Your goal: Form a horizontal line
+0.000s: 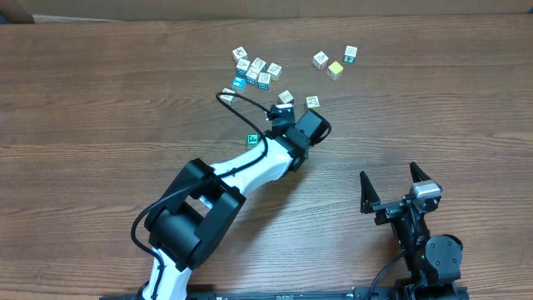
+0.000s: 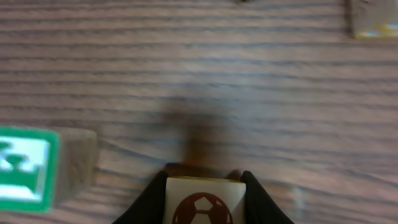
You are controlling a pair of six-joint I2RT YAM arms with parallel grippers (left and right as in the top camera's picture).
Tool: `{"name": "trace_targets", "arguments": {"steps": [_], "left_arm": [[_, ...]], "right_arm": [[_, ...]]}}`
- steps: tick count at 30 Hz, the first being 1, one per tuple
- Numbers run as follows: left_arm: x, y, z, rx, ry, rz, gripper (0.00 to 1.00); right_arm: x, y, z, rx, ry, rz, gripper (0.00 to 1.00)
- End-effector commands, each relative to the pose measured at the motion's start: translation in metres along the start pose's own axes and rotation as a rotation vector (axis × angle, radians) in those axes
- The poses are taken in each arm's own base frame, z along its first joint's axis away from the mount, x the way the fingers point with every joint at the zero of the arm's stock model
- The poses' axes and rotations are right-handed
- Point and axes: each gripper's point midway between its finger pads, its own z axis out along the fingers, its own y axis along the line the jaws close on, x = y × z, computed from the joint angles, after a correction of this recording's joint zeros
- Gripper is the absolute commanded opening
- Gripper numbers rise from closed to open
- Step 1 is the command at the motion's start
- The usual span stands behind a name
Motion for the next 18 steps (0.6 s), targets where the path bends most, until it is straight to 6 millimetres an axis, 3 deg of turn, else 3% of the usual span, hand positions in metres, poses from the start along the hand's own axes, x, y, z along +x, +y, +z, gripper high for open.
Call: {"name": "trace_targets", "arguments": {"steps": [1,6,18], "left_arm": [[-0.009,0.01,0.004,-0.029,-0.016,0.008,0.22],[-0.007,0.007,0.005,-0.007,-0.002,0.004,0.38],[-0.017,-0.003,0.003,0.03,-0.036,0.051,0.47]], "right_arm": [[0.002,-0.001,0.0,0.007,-0.003,-0.004,1.0],[0.002,-0.001,0.0,0.007,-0.003,-0.004,1.0],[0.002,-0.001,0.0,0.007,-0.003,-0.004,1.0]]}}
